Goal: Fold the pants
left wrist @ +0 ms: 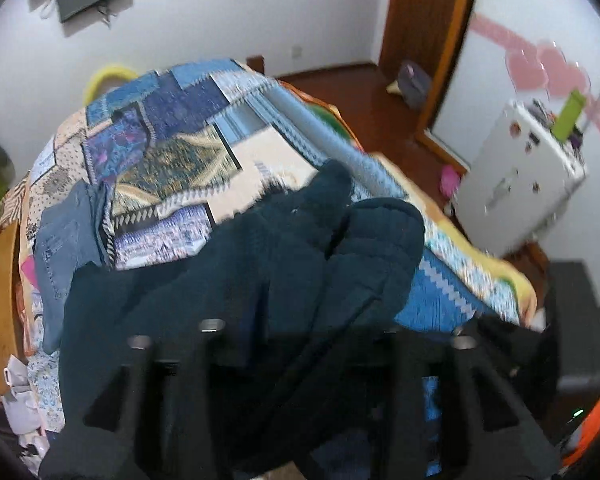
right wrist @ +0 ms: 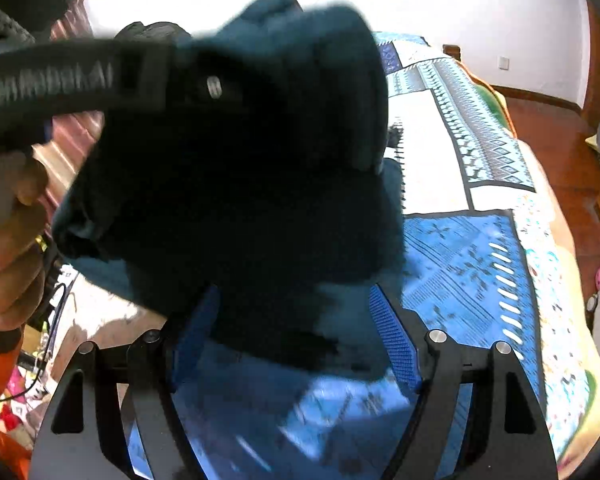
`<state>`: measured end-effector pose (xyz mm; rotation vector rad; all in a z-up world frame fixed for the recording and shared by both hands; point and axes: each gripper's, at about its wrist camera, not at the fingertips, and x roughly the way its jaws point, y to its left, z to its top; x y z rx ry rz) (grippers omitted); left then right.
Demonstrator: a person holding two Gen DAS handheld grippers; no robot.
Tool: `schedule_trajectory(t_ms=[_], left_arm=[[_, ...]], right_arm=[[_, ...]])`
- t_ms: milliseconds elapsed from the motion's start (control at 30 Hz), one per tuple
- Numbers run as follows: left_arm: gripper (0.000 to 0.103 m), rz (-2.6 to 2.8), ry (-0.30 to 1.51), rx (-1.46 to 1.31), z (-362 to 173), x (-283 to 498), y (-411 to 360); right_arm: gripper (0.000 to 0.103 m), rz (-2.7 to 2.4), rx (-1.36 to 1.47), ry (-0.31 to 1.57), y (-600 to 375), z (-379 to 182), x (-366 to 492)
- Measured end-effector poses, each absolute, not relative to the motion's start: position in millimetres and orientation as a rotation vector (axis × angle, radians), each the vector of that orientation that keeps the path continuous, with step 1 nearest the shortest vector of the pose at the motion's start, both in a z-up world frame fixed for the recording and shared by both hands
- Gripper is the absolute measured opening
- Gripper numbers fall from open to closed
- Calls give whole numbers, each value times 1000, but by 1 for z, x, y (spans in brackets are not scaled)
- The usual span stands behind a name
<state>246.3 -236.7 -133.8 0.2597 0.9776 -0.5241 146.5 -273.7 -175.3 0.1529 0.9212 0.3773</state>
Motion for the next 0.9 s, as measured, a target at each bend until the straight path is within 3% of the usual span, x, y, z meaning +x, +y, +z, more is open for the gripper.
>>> schedule_trajectory(t_ms=[33, 233, 467, 633, 900], left_arm=[[70, -542, 1005, 251, -136, 244, -236], [74, -565, 1055, 231, -137, 232, -230], [98, -542, 867, 226, -93, 212, -206], [101, -397, 776, 242, -77, 233, -169], [101, -149, 861, 217, -105, 320, -88]], right_arm=[[74, 371, 141, 922, -274, -175, 142], [74, 358, 137, 962, -277, -181, 127], [74, 355, 163, 975, -279, -184, 118], [74, 358, 174, 973, -277, -185, 127], [77, 342, 173, 987, -274, -185, 135]])
